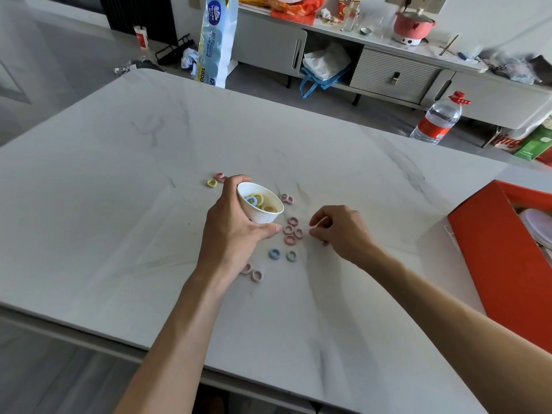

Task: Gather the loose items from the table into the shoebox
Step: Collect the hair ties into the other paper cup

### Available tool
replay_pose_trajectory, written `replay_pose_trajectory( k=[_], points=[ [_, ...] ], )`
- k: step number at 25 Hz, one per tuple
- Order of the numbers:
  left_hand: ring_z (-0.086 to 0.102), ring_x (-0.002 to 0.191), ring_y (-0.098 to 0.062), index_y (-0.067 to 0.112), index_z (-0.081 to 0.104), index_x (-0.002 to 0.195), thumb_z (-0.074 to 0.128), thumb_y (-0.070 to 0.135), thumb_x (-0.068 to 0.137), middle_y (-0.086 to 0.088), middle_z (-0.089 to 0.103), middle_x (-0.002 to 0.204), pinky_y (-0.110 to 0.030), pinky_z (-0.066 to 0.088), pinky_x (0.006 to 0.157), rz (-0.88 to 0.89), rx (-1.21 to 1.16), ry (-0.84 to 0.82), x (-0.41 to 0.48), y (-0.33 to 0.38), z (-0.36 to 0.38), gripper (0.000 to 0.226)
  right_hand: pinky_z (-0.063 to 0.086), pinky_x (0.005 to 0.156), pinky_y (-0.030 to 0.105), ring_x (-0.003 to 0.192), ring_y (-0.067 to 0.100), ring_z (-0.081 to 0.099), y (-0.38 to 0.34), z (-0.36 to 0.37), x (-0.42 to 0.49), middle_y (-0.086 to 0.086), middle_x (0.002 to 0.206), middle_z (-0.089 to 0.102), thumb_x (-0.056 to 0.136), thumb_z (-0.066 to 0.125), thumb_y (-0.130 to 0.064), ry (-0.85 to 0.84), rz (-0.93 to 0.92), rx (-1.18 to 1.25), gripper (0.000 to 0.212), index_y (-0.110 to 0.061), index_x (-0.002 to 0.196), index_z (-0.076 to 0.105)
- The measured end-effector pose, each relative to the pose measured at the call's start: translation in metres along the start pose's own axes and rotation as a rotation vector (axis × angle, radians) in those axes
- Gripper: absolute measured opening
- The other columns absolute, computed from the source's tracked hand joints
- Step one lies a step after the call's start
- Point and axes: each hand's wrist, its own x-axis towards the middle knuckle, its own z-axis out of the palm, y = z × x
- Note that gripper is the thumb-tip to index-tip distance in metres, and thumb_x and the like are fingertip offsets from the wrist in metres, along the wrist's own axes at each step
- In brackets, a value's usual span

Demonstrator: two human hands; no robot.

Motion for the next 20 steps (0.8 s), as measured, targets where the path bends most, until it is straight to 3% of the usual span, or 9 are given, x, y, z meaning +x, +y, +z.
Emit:
replay_pose_trajectory(
  k=[4, 10, 12, 16, 20],
  points=[
    [0.054, 0.084, 0.014, 0.032, 0.048, 0.117, 0.092, 0.022, 0.057, 0.021, 0.059, 0.093, -0.001, 0.037, 0.063, -0.009, -0.008, -0.001, 0.000, 0.000, -0.001, 0.075, 0.042, 0.051, 0.019, 0.052, 0.007, 0.056, -0.011, 0.012, -0.002, -0.008, 0.068, 0.063, 0.080, 0.078, -0.028, -0.115, -0.034, -0.074, 0.015, -0.021, 0.087, 0.067],
    [0.056, 0.088, -0.007, 0.029, 0.049, 0.120, 0.092, 0.022, 0.057, 0.017, 0.060, 0.095, -0.002, 0.038, 0.065, -0.009, -0.002, 0.004, 0.001, 0.000, 0.000, 0.077, 0.028, 0.052, 0.012, 0.071, 0.005, 0.048, -0.016, 0.027, -0.002, -0.009, 0.085, 0.050, 0.077, 0.075, -0.040, -0.082, -0.084, -0.180, 0.018, -0.028, 0.076, 0.061],
    [0.056, 0.088, -0.006, 0.029, 0.049, 0.120, 0.092, 0.022, 0.057, 0.020, 0.059, 0.094, -0.001, 0.038, 0.065, -0.004, -0.007, 0.000, 0.000, 0.000, 0.001, 0.076, 0.031, 0.054, 0.017, 0.075, 0.011, 0.048, -0.020, 0.031, -0.001, -0.005, 0.089, 0.048, 0.075, 0.077, -0.035, -0.071, -0.104, -0.239, 0.019, -0.023, 0.084, 0.064],
    [0.055, 0.084, -0.004, 0.029, 0.049, 0.120, 0.092, 0.022, 0.057, 0.022, 0.058, 0.092, -0.001, 0.037, 0.065, -0.014, -0.003, -0.006, 0.000, 0.001, 0.002, 0.076, 0.034, 0.050, 0.024, 0.071, 0.021, 0.055, -0.030, 0.038, 0.004, 0.006, 0.089, 0.066, 0.080, 0.070, -0.018, -0.092, -0.101, -0.353, 0.006, -0.019, 0.081, 0.065],
    [0.054, 0.082, 0.009, 0.029, 0.049, 0.119, 0.092, 0.022, 0.057, 0.022, 0.058, 0.092, -0.001, 0.037, 0.064, -0.010, 0.005, -0.011, -0.002, 0.001, -0.001, 0.076, 0.051, 0.061, 0.030, 0.078, 0.029, 0.068, -0.030, 0.028, 0.007, 0.014, 0.084, 0.070, 0.080, 0.064, -0.011, -0.144, -0.060, -0.315, 0.008, -0.006, 0.083, 0.069]
  ],
)
